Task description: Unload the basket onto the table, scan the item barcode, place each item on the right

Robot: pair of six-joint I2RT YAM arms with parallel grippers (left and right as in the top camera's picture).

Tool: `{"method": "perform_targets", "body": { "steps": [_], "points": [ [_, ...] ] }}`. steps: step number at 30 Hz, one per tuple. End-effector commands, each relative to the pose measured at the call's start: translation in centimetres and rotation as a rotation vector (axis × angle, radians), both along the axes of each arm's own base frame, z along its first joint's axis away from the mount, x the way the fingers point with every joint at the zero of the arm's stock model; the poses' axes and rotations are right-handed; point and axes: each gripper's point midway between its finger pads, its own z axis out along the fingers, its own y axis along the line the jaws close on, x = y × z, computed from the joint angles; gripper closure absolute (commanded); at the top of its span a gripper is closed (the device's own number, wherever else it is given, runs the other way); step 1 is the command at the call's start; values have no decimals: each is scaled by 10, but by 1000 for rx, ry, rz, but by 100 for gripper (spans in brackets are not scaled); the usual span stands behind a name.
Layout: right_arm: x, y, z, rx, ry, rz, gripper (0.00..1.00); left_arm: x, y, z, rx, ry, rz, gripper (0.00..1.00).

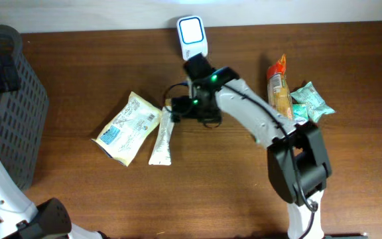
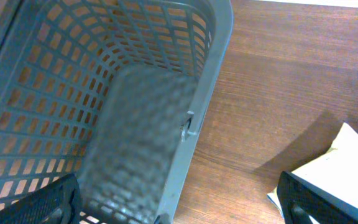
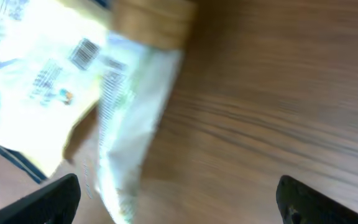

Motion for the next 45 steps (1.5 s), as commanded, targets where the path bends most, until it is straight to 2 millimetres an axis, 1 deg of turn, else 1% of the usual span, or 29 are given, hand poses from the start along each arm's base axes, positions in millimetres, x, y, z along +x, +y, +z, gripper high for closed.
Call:
{"method": "perform_targets", "body": {
  "steps": [1,2,3,4,6,8,11,13,16,18,19,20,21,23,24,26,27,29,30,32,33,34,35,36,38,40,42,43,45],
  "points": [
    [-12,26,-3,32,1,-15,1,-1,1,2,-8,-12,14,1],
    [-14,34,-5,44,-6,-17,0,-1,1,2,-8,-12,14,1],
    [-15,37,-8,50,-2,-31,2,-1,1,2,-8,-12,14,1],
    [-20,40,-14,51,4,-29,6,-1,1,2,-8,-12,14,1],
    [-28,43,-24,46,19,-34,11,-1,1,2,-8,-12,14,1],
    [-36,48,-35,52,27,-41,12,-1,1,2,-8,-12,14,1],
    [-46,55,-53,83,59,-102,12,-2,1,2,-8,-12,14,0],
    [-51,52,-59,77,89,-126,13,-1,1,2,-8,-12,14,1],
    [-59,55,-63,85,102,-112,17,-2,1,2,-8,-12,14,1],
    [-61,56,-66,87,98,-107,23,-2,1,2,-8,-12,14,1],
    [-60,56,-67,90,95,-107,29,-2,1,2,-8,-12,14,1],
    [-59,56,-67,90,91,-108,37,-2,1,2,-8,-12,14,1],
    [-59,56,-67,89,90,-108,61,-1,1,2,-8,-12,14,1],
    [-59,56,-67,90,89,-104,94,-2,1,2,-8,-12,14,1],
    [-59,56,-67,90,89,-104,96,-1,1,2,-8,-12,14,1],
    [-61,60,-58,136,82,-30,96,-2,1,2,-8,-12,14,1],
    [-59,61,-50,169,65,20,96,-1,1,2,-8,-12,14,1],
    [-57,62,-24,260,9,154,96,-1,1,2,-8,-12,14,1],
    [-56,59,-5,312,-35,232,96,-1,1,2,-8,-12,14,1],
    [-59,51,50,454,-152,403,96,-1,1,2,-8,-12,14,1],
    [-61,46,76,515,-202,452,96,-2,1,2,-8,-12,14,1],
    [-62,41,93,549,-238,475,96,-1,1,2,-8,-12,14,1],
    [-60,32,113,573,-280,476,96,-2,1,2,-8,-12,14,1],
    [-57,13,140,580,-334,445,96,-1,1,2,-8,-12,14,1],
    [-58,-16,178,595,-410,406,96,-1,1,2,-8,-12,14,1],
    [-63,-39,204,605,-451,367,96,-2,1,2,-8,-12,14,1],
    [-72,-55,223,635,-478,361,96,-1,1,2,-8,-12,14,1],
    [-76,-60,230,651,-482,356,96,-2,1,2,-8,-12,14,1],
    [-82,-60,233,663,-479,364,96,-1,1,2,-8,-12,14,1]
  ]
}}
